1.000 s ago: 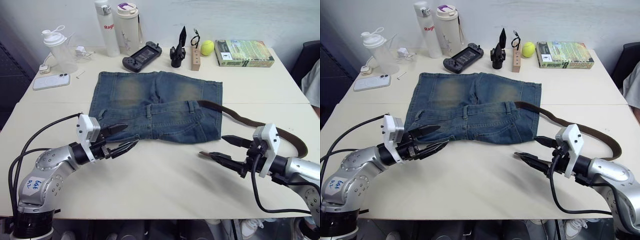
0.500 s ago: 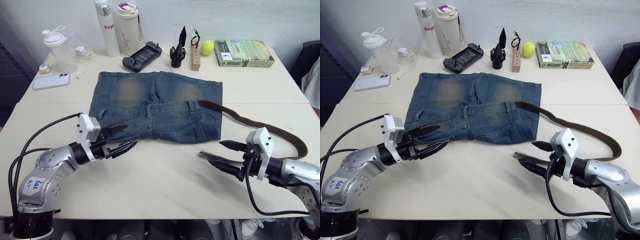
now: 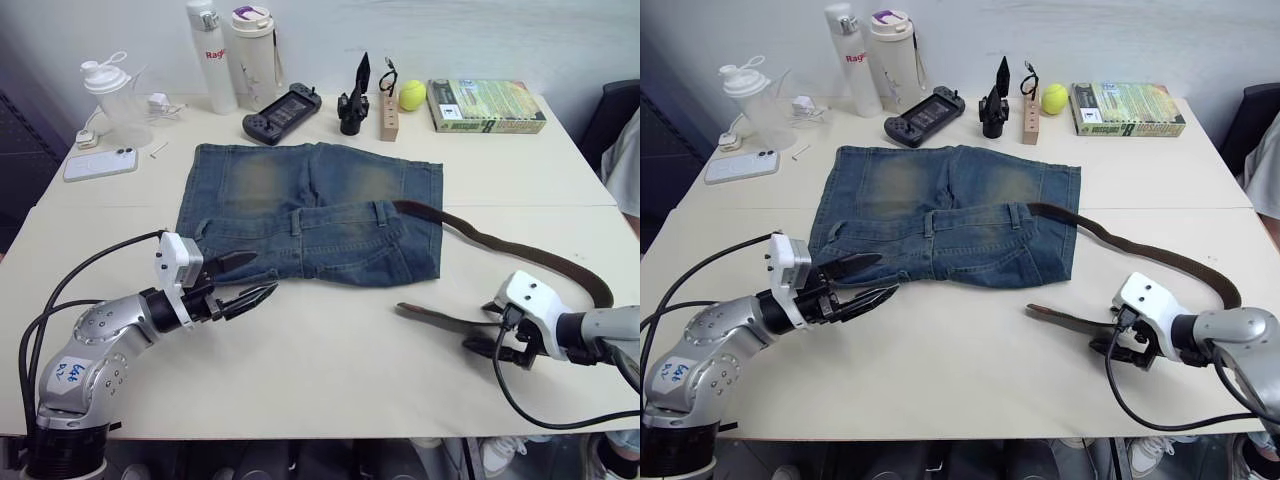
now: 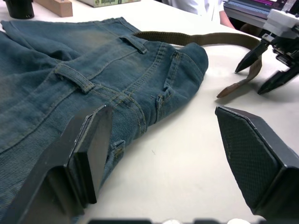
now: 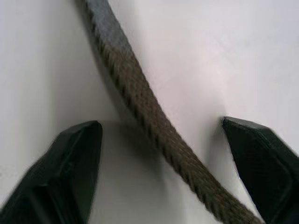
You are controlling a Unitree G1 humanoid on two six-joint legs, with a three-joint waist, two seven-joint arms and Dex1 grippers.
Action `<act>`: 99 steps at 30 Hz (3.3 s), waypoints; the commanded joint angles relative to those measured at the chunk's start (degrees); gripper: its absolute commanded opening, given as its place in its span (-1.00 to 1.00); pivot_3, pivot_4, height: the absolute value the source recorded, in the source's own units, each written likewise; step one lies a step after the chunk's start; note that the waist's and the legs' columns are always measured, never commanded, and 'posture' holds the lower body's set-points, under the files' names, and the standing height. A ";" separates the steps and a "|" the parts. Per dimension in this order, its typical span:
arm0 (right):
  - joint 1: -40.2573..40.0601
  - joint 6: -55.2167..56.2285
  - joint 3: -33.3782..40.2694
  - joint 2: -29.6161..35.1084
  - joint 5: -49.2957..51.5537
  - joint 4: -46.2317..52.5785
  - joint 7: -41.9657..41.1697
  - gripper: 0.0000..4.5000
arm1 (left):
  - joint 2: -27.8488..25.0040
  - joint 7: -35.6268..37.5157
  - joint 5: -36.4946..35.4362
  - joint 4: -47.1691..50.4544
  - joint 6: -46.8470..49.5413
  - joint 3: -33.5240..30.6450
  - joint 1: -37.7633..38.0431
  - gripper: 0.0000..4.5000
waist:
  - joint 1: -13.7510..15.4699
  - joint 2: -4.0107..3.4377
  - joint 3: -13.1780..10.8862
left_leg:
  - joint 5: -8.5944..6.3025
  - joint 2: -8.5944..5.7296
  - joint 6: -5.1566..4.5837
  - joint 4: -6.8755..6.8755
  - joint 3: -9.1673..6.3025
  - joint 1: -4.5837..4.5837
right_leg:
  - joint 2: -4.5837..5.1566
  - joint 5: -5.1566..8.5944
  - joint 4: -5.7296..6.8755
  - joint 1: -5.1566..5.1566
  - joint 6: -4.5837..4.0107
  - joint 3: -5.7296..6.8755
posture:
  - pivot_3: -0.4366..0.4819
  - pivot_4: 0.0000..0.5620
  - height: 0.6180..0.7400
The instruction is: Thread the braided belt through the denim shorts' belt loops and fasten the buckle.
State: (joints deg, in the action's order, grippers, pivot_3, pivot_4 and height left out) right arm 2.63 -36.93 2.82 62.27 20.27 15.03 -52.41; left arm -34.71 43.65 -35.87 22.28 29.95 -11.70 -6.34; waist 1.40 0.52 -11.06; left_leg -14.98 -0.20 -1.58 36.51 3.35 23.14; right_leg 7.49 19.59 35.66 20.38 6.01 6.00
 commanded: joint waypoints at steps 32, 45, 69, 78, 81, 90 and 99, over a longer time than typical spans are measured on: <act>20.74 4.77 -18.94 -5.54 -2.59 14.58 -15.16 -0.98 | -4.76 27.99 7.20 -12.24 -6.71 20.59 -18.14 0.72 | 0.01 0.34 0.19 | -0.06 -0.02 0.05 0.09 0.01 0.12 | -0.08 0.00 0.18 0.08 0.00 0.16 | -0.05 -0.47 1.00; 21.90 1.43 -18.40 -6.76 -1.90 16.62 -15.00 -1.00 | 0.56 27.98 10.32 -16.18 -8.79 23.13 -20.15 0.15 | 0.00 0.34 0.19 | -0.12 0.01 -0.05 0.40 -0.05 0.19 | -0.02 0.00 0.24 0.04 0.00 0.13 | -0.05 -0.47 1.00; 10.74 -28.36 26.53 -21.38 42.90 15.65 7.36 0.99 | 7.61 16.27 -7.57 -16.42 15.88 12.08 -18.19 -1.00 | 0.40 0.34 0.19 | -0.13 0.00 -0.08 0.52 -0.44 0.26 | 0.04 0.00 0.21 -0.18 0.00 0.19 | -0.05 -0.47 1.00; -8.86 -15.12 12.88 -31.94 85.08 20.42 46.23 0.99 | 15.26 -1.58 -29.95 -15.26 39.36 -0.72 -15.84 -1.00 | -1.01 0.33 0.19 | -0.18 0.03 -0.08 0.44 -0.96 -0.01 | -0.02 0.03 -0.05 -0.73 0.02 0.20 | -0.05 -0.47 1.00; -5.52 -9.35 4.61 -39.42 84.67 18.67 55.58 0.99 | 15.41 -3.37 -31.69 -14.86 40.49 -1.26 -15.81 -1.00 | -1.35 0.22 0.13 | -0.14 -0.04 0.01 0.44 -0.91 0.03 | -0.02 0.04 0.05 -0.58 0.02 0.11 | -0.05 -0.47 1.00; -1.07 2.69 3.85 -50.70 84.37 14.90 62.85 0.99 | 14.20 -3.37 -31.80 -15.23 40.06 -1.14 -15.17 -1.00 | -0.58 0.22 0.13 | -0.16 -0.14 -0.01 0.45 -0.88 0.09 | -0.10 0.06 0.10 -0.49 0.05 -0.03 | -0.05 -0.47 1.00; -0.75 3.50 0.94 -50.41 81.81 16.27 63.19 0.18 | 13.51 -2.18 -30.97 -15.17 38.98 -0.37 -14.52 -1.00 | -0.85 0.21 0.12 | -0.15 -0.07 0.01 0.37 -0.86 0.09 | -0.07 0.07 0.09 -0.42 0.01 -0.07 | -0.05 -0.47 1.00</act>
State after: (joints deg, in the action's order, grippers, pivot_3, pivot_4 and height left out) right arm 1.39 -33.75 4.28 12.00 102.04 28.83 10.94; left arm -20.87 40.44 -65.97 6.04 69.59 -12.28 -21.41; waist 0.55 0.72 -10.94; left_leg -15.13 -0.27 -1.57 36.89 2.49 23.23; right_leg 7.42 19.66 35.75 19.96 6.02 5.94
